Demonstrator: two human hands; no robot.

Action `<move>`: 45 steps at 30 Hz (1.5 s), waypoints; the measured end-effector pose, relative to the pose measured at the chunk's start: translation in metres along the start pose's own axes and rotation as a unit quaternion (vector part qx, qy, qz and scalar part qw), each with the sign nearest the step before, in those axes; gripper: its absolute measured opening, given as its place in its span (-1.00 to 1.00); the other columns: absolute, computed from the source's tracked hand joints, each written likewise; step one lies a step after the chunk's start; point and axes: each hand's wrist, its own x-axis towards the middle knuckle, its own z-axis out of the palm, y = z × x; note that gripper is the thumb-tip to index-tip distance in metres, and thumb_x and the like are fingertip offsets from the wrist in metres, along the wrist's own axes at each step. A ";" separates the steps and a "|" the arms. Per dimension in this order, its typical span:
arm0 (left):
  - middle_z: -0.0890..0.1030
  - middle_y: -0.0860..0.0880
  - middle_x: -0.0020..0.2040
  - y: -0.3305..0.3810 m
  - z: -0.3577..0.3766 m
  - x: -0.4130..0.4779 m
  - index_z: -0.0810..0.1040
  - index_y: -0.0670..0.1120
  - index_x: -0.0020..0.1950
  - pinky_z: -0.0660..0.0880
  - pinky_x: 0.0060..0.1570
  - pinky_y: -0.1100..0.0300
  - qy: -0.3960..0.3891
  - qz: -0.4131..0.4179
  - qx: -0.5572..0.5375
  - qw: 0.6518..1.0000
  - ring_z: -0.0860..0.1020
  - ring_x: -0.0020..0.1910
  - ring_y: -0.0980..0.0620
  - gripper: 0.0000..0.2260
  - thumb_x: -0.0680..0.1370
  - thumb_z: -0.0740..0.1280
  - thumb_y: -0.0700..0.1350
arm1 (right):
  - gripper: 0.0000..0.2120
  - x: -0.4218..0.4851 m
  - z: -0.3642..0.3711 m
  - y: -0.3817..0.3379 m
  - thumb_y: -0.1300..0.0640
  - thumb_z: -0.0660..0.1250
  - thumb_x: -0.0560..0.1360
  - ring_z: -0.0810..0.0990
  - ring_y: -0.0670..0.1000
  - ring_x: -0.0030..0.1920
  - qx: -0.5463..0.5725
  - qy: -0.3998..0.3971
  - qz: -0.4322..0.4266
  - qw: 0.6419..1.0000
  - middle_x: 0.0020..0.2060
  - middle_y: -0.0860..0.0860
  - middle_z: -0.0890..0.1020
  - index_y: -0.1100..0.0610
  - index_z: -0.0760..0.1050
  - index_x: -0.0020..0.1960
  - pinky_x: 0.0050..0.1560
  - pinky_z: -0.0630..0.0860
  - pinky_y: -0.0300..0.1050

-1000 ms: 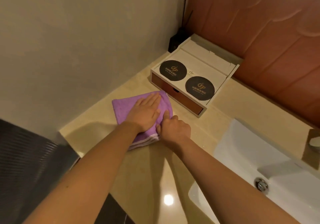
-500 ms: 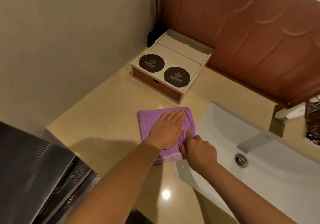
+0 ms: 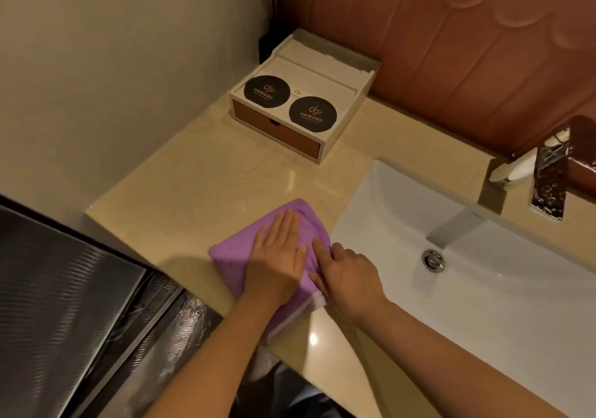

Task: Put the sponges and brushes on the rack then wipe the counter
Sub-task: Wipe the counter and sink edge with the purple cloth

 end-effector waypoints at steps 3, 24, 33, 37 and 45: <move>0.47 -0.18 0.35 -0.018 0.000 -0.029 0.41 -0.25 0.36 0.39 0.26 0.00 0.028 -0.064 0.001 0.998 0.47 0.31 -0.11 -0.50 0.56 0.01 0.00 | -0.37 0.006 0.005 -0.021 -0.14 0.59 0.06 0.47 0.06 -0.55 0.001 0.031 -0.053 0.998 -0.40 0.04 0.58 0.10 0.63 0.06 -0.56 0.20 -0.22; 0.31 -0.18 0.46 -0.023 -0.005 0.005 0.16 -0.14 0.49 0.04 0.36 0.05 -0.012 0.021 0.049 0.999 0.25 0.44 -0.09 -0.33 0.56 -0.22 0.27 | -0.17 0.014 0.005 0.019 -0.22 0.35 0.39 0.18 0.18 0.43 0.393 0.016 0.177 0.902 0.46 0.14 0.11 -0.02 0.05 0.51 0.34 0.31 0.05; 0.33 -0.19 0.45 0.025 0.008 0.071 0.20 -0.16 0.46 0.10 0.35 0.03 0.006 0.062 0.040 0.997 0.17 0.43 -0.08 -0.36 0.58 -0.18 0.25 | -0.29 0.023 0.020 0.069 0.02 0.35 0.48 0.51 0.07 0.21 0.743 -0.087 0.317 0.582 0.36 0.03 0.35 -0.02 0.04 0.51 -0.01 0.58 -0.05; 0.39 -0.20 0.41 0.047 0.013 0.099 0.28 -0.20 0.43 0.20 0.33 0.02 0.014 0.069 0.053 0.996 0.28 0.41 -0.12 -0.39 0.54 -0.01 0.18 | -0.37 0.038 0.027 0.090 0.11 0.40 0.47 0.50 0.06 0.21 0.692 -0.004 0.333 0.640 0.31 0.03 0.43 0.04 0.19 0.45 0.15 0.52 0.01; 0.49 -0.30 0.29 0.091 0.016 0.165 0.41 -0.30 0.35 0.47 0.18 -0.07 -0.021 0.028 0.039 0.999 0.50 0.26 -0.21 -0.39 0.50 0.00 0.10 | -0.40 0.090 0.003 0.154 0.36 0.30 0.41 0.34 -0.17 0.07 0.490 0.166 0.207 0.830 0.16 0.02 0.39 0.12 0.27 0.41 0.06 0.19 -0.64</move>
